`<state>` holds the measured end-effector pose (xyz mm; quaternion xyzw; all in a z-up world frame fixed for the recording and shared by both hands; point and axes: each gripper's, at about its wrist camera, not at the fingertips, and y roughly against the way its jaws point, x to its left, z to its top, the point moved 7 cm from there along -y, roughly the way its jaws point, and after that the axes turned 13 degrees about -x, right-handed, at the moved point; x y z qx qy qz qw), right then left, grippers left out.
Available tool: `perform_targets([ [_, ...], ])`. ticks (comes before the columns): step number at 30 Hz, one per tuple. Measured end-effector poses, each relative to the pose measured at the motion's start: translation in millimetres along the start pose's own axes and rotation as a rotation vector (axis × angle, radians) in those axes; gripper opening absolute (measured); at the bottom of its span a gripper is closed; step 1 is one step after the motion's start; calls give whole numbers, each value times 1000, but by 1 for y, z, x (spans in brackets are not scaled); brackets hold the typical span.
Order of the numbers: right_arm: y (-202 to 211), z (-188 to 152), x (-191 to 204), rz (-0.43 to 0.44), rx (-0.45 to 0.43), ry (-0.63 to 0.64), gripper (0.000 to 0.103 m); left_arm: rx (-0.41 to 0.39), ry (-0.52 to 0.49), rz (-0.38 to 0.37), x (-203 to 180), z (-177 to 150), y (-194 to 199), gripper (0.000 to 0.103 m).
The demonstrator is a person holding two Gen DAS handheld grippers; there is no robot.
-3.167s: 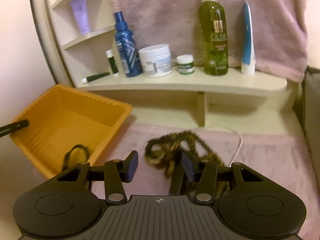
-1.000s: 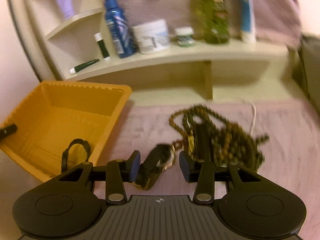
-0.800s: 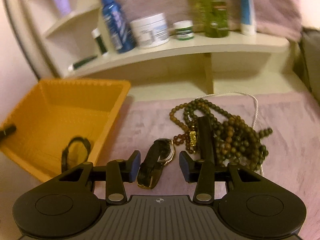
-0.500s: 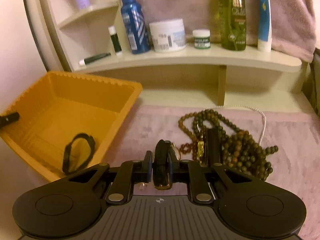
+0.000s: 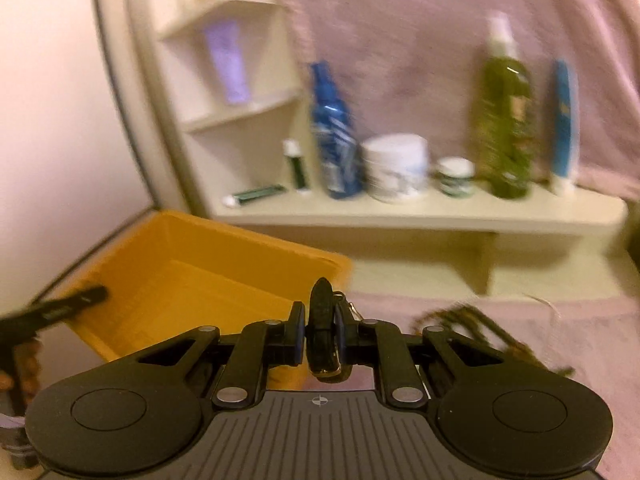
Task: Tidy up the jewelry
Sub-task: 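Lift the watch into the orange tray and open the right tool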
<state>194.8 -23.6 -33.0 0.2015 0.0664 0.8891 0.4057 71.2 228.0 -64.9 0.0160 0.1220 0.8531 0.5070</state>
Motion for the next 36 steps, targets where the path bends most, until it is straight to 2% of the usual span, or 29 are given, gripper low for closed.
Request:
perform_targets([
  [6,-27,0,45,133,18,10,15,3,-4,-4,-1,1,1,14],
  [10,-49,-12,70,188,50,12,15,4,-7,-8,0,2,2,14],
  [17,-76,-40,82,190,108,60,15,7,-8,-10,1,1,3,14],
  [25,-80,-55,81,195,155,87,16,16,-4,-4,2,1,2,14],
  [26,-80,-54,80,198,163,80,17,17,-4,-4,1,1,2,14],
  [28,-80,-53,80,205,174,75,26,18,-5,-3,1,1,1,14],
  [30,-73,-47,79,203,148,63,54,18,-6,-3,1,1,1,14],
  [36,-52,-15,62,188,51,-2,56,21,-9,-1,0,1,-1,14],
])
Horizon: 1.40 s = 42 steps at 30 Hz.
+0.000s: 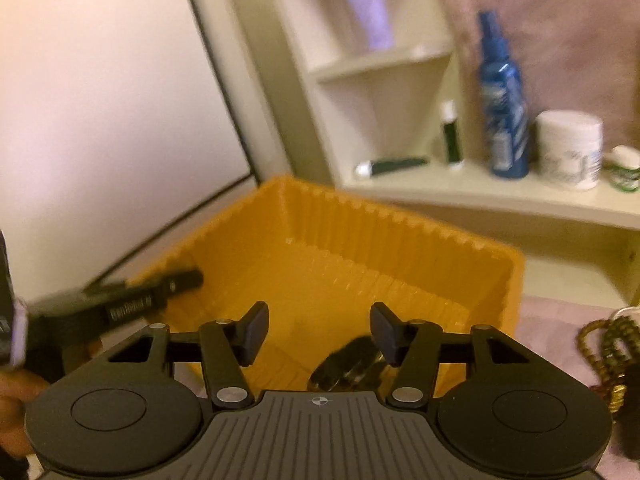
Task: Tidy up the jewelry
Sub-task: 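Lift the watch into the orange tray and open the right tool, then pick up another small earring from the towel with the right tool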
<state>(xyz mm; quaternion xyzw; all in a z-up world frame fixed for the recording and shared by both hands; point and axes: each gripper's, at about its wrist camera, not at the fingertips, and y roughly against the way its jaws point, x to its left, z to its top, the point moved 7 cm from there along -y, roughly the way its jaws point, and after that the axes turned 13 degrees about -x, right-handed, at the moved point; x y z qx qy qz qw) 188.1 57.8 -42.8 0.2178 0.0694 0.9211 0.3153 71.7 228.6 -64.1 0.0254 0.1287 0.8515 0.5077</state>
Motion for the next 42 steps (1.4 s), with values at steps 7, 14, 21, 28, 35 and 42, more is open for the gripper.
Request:
perform_targets([
  [7,45,13,-57,-155,-27,-41,56,2,-3,1,0,-1,0,14],
  [14,87,-11,-114,-304,46,-66,55,4,-13,3,-1,-1,-1,14],
  [21,76,-51,-106,-254,204,-2,30,18,-31,11,-3,0,0,14],
  [28,58,-71,-91,-246,286,28,20,31,-44,7,-3,1,2,15],
  [35,46,-76,-92,-282,325,60,14,53,-48,4,-3,1,0,15],
  [42,42,-73,-90,-290,327,110,9,69,-54,0,-3,2,-1,15],
])
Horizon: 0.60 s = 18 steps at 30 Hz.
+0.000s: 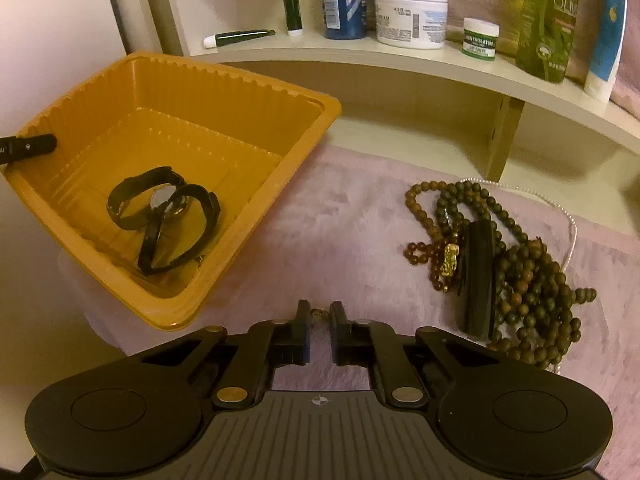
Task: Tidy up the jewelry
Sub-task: 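Pick up another small earring from the towel with the right tool, then carry the earring into the orange tray and open the right tool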
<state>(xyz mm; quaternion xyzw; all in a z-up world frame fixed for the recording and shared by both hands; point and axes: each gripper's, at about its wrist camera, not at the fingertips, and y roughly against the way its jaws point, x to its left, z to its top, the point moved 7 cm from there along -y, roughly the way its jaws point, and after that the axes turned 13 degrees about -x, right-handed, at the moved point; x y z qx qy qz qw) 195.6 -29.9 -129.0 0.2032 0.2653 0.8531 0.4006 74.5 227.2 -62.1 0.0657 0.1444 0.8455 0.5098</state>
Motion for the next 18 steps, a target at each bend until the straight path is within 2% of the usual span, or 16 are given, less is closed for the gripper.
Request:
perform_targets([
  [4,8,12,-3,-2,-40,-33,9,8,-7,-4,0,1,0,15],
  [7,18,32,1,32,-100,-62,9,16,-9,-4,-1,2,-3,15],
  [13,27,74,42,185,-203,-58,9,39,-15,-1,-2,1,-5,15],
  [18,14,88,89,293,-203,-5,9,64,-19,0,-1,1,-6,15],
])
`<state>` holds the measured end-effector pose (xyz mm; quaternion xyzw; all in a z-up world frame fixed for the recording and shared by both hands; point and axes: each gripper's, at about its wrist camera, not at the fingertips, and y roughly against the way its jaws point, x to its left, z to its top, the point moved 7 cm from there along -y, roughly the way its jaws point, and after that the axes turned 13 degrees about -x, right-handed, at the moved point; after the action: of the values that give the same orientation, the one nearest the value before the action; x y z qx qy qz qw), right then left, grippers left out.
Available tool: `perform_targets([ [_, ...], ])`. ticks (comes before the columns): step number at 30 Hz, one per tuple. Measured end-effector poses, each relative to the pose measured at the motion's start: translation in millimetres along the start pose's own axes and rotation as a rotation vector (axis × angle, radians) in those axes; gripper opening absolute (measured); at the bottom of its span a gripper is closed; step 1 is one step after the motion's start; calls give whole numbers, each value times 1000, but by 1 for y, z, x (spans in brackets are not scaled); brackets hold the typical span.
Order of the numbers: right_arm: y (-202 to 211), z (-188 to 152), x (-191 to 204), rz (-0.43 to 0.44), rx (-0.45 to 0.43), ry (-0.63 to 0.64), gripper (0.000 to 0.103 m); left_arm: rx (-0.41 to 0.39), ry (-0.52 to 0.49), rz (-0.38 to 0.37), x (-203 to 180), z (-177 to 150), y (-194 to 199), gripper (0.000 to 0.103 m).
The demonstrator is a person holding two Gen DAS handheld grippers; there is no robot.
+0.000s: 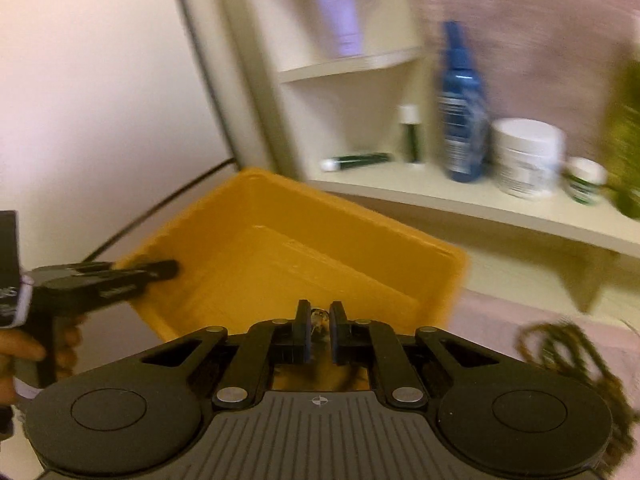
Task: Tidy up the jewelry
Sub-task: 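Carry the earring into the orange tray and open the right tool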
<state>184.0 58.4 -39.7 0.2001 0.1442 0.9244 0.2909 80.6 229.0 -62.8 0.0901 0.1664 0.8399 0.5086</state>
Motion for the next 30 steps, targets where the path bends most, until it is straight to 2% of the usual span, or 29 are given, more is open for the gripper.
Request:
perform_targets([
  [5,-30,-7,22,56,53,18,9,17,-23,-3,-2,3,-3,15],
  [10,-48,-20,25,56,99,35,9,31,-33,-8,-2,4,-3,15],
  [19,-57,-25,25,48,107,39,9,30,-34,-21,-2,12,-1,7],
  [30,-68,-32,24,26,124,64,9,42,-68,-24,-6,16,2,6],
])
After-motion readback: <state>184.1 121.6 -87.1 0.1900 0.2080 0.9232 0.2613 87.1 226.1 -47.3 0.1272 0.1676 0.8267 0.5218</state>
